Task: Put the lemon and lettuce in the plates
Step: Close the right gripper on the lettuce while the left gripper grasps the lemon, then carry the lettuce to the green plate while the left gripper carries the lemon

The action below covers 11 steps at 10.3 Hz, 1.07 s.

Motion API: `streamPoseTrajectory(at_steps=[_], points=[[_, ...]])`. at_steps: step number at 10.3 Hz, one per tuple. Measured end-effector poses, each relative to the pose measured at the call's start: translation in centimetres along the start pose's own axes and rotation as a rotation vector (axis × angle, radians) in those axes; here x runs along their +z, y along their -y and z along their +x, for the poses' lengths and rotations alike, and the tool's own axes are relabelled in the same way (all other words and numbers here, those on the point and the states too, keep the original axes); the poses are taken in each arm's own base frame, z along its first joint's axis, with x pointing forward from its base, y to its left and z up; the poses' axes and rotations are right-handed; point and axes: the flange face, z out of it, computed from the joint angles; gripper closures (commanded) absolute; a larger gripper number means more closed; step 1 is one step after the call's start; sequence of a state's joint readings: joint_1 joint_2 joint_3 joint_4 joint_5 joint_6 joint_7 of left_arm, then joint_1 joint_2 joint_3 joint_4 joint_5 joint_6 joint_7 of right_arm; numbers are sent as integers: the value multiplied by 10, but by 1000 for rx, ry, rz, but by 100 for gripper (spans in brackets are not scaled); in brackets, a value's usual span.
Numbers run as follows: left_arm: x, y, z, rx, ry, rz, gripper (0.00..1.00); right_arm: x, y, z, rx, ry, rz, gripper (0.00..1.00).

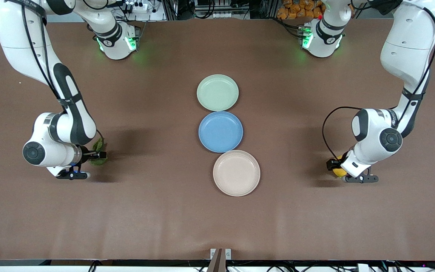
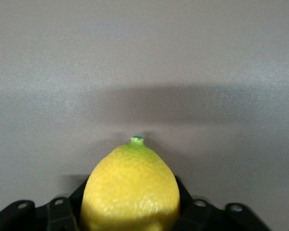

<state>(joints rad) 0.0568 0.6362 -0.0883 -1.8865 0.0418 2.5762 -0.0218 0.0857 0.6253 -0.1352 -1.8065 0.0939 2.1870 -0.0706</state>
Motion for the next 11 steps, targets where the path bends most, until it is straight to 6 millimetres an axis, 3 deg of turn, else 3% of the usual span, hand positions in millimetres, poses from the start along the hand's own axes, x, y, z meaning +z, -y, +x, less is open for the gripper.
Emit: streamPoseTrajectory(at_steps=[1, 3, 6, 8, 11], points=[[0, 2, 0, 7, -1, 0, 81, 0, 0, 0, 0, 0, 0, 100], [-3, 4, 3, 9, -17, 0, 81, 0, 0, 0, 0, 1, 0, 100], [-42, -1, 15, 17, -27, 5, 81, -1, 0, 1, 0, -4, 0, 100], [-77, -16, 20, 23, -12, 10, 81, -13, 2, 3, -4, -27, 2, 100], [-98, -61, 27, -6, -31, 4, 81, -45, 21, 3, -30, -76, 19, 100]])
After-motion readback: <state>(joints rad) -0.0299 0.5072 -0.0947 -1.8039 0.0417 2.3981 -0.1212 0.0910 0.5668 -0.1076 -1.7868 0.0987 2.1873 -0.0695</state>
